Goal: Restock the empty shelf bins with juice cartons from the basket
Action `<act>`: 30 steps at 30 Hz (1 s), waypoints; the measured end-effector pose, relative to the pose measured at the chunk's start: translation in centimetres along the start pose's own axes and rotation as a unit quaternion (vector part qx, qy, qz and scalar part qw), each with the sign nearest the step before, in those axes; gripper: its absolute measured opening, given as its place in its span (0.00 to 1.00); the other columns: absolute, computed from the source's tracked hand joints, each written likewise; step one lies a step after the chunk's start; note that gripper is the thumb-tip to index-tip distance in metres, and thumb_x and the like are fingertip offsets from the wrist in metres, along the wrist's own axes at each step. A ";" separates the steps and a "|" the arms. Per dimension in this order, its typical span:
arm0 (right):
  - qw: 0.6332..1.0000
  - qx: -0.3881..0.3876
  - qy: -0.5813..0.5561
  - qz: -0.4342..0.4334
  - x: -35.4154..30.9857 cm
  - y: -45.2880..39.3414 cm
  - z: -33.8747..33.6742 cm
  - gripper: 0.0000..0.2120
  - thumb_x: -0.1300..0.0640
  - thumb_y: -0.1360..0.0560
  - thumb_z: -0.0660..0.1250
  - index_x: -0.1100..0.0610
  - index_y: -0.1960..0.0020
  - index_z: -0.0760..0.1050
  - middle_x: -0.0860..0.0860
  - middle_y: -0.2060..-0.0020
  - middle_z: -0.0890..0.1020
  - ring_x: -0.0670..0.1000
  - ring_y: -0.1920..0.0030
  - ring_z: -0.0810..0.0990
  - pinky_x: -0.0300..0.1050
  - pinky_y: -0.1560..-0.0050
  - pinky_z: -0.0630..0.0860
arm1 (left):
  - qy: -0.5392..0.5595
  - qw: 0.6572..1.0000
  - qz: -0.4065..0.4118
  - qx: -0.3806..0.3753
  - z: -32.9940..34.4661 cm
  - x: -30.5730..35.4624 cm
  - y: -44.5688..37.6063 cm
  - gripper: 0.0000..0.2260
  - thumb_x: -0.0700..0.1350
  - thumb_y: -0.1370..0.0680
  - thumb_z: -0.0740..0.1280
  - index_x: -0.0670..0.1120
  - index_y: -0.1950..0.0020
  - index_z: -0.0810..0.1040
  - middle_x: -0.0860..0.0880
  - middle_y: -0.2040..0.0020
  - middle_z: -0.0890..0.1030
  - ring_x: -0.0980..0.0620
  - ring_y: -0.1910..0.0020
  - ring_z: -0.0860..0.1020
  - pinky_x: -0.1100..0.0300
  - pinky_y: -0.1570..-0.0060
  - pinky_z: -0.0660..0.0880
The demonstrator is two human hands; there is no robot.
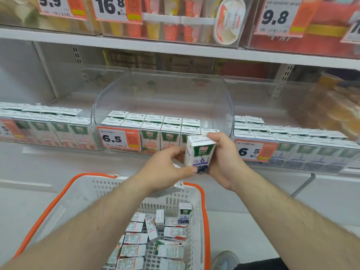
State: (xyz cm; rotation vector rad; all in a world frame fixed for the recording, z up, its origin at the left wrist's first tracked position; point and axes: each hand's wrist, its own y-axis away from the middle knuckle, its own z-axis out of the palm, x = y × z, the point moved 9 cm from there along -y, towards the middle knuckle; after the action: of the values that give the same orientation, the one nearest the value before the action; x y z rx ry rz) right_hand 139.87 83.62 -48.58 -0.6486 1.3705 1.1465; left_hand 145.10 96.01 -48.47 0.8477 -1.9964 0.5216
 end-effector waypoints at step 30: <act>0.792 0.428 0.355 -0.252 -14.7 1.4 -20.9 0.22 0.50 0.18 0.56 0.61 0.29 0.70 0.55 0.31 0.66 0.48 0.36 0.69 0.32 0.41 0.61 | 0.208 0.973 -0.070 0.078 4.9 9.2 -4.6 0.26 0.40 0.25 0.66 0.55 0.27 0.70 0.58 0.31 0.73 0.57 0.36 0.73 0.55 0.35 0.69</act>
State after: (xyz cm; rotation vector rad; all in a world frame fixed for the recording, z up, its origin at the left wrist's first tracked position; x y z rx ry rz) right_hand 132.61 61.74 -37.46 -0.7116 1.9657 -0.2598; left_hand 142.22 86.42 -43.02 0.8844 -1.5175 0.7169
